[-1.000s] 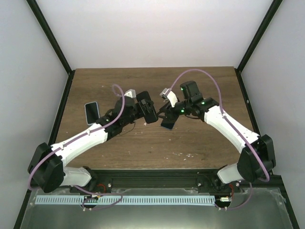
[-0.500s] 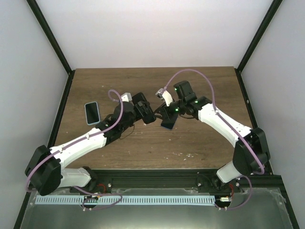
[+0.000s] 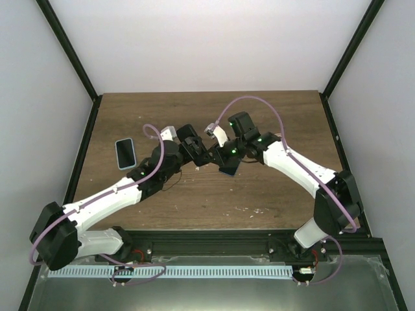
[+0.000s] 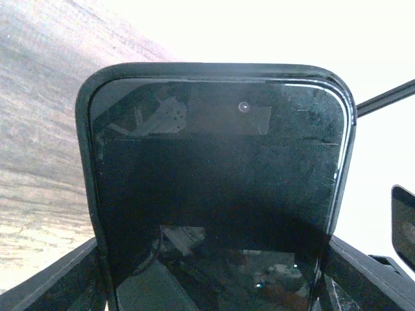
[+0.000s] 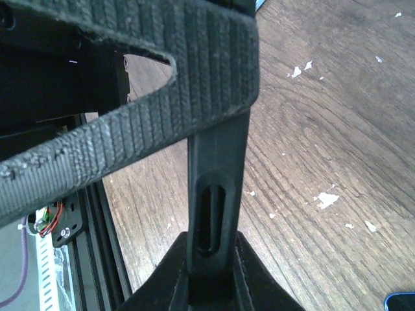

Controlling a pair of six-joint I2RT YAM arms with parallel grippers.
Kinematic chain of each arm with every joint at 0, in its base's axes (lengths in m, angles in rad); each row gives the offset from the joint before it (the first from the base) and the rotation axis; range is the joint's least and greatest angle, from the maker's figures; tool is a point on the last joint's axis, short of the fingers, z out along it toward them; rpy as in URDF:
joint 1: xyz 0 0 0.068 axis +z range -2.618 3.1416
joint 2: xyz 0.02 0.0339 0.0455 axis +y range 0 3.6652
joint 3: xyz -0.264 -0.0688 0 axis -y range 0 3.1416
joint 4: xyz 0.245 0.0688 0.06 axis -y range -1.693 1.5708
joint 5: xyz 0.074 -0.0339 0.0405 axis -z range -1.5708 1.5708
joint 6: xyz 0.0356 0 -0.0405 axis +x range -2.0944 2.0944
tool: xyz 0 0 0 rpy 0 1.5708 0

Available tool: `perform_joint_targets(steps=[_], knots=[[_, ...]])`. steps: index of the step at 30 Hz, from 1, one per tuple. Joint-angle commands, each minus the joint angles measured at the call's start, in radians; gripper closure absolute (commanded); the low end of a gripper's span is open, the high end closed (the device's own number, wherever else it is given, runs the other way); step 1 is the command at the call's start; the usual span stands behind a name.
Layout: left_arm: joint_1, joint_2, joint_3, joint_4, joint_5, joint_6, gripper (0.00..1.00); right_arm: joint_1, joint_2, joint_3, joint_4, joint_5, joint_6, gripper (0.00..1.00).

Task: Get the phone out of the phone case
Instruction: Pick up the phone at the center of the board, then remove the phone case from the phone.

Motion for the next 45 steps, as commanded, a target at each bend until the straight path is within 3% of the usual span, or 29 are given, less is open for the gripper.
perform_joint_targets(steps=[1,2,3,8,12,13,18,22,26,32,41,45], knots=[[-0.003,-0.035,0.018,0.148,0.061,0.143,0.14,0.001,-0.016,0.045,0.006,-0.027,0.03,0.99],[-0.002,-0.042,0.012,0.17,0.08,0.179,0.04,-0.002,-0.018,0.046,-0.008,-0.033,0.02,0.99],[-0.002,-0.051,0.002,0.192,0.098,0.214,0.01,-0.01,-0.022,0.049,-0.024,-0.039,0.012,0.99],[0.071,-0.152,-0.081,0.211,0.291,0.352,0.0,-0.137,-0.112,0.008,-0.067,-0.164,-0.043,0.99],[0.2,-0.253,-0.247,0.436,0.609,0.358,0.06,-0.21,-0.198,-0.022,-0.138,-0.364,-0.214,0.99],[0.228,-0.283,-0.304,0.525,0.75,0.373,0.09,-0.212,-0.245,-0.056,-0.181,-0.477,-0.291,0.99],[0.233,-0.234,-0.24,0.514,0.99,0.385,0.22,-0.211,-0.343,-0.183,-0.114,-0.591,-0.236,0.99],[0.234,-0.164,-0.206,0.586,1.053,0.304,0.31,-0.211,-0.352,-0.21,-0.113,-0.652,-0.239,0.99],[0.229,-0.063,-0.168,0.717,1.128,0.196,0.47,-0.211,-0.366,-0.23,-0.098,-0.666,-0.234,0.99],[0.22,0.009,-0.181,0.895,1.119,0.1,0.64,-0.211,-0.389,-0.242,-0.08,-0.65,-0.202,0.99],[0.168,-0.024,-0.117,0.724,1.1,0.204,0.77,-0.21,-0.369,-0.246,-0.026,-0.631,-0.105,0.99],[0.145,-0.035,-0.083,0.622,1.087,0.256,0.91,-0.211,-0.351,-0.24,-0.023,-0.642,-0.09,0.99]])
